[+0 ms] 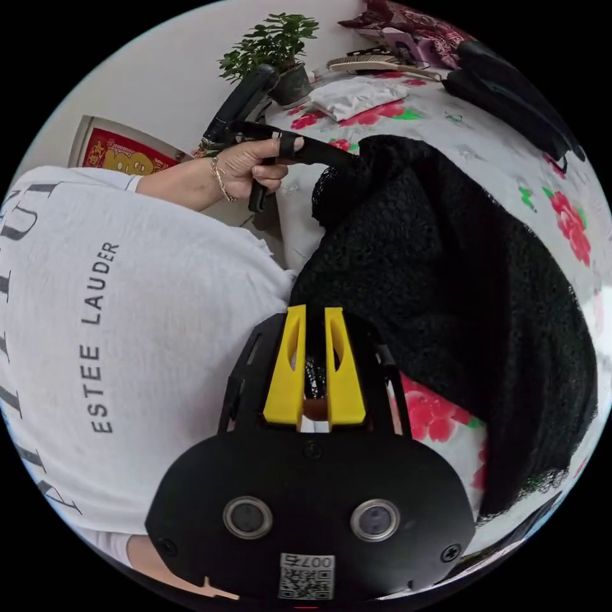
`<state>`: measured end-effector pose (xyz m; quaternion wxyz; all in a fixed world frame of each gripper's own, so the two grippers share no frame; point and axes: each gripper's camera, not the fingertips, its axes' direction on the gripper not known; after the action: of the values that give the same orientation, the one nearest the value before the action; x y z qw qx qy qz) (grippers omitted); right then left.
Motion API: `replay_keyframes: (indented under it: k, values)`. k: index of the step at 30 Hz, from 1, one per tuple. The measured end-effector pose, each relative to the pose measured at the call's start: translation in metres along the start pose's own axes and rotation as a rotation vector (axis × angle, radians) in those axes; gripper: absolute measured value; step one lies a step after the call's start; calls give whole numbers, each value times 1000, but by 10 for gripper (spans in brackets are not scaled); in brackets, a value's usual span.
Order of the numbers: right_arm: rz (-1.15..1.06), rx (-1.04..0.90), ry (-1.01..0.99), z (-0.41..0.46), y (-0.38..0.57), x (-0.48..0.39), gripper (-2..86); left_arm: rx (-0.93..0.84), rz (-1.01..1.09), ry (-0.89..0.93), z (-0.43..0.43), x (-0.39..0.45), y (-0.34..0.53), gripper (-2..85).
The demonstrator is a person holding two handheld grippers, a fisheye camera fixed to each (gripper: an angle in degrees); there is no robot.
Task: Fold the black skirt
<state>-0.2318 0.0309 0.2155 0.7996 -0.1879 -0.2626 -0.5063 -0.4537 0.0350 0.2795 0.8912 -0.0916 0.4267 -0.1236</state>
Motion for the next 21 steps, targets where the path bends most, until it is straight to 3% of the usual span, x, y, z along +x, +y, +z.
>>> replay_keyframes:
  k: [4,6,11,15,17,21]
  values:
    - [43,224,237,-50,-24,0,92,28,-7,33,-26,-19,6,37]
    - [25,271,283,-49,-44,-5,102,35,-7,144,-41,-25,13,25]
    - [-106,199,290,12,-119,-41,92,88,119,318,-74,1,20,4]
    - [-28,96,387,45,-146,-40,23,217,162,234,-111,14,37,23]
    - [-8,142,359,29,-139,-39,10,249,146,175,-121,10,50,48]
    - [135,459,362,-59,-103,-46,0,198,112,92,-109,3,85,100]
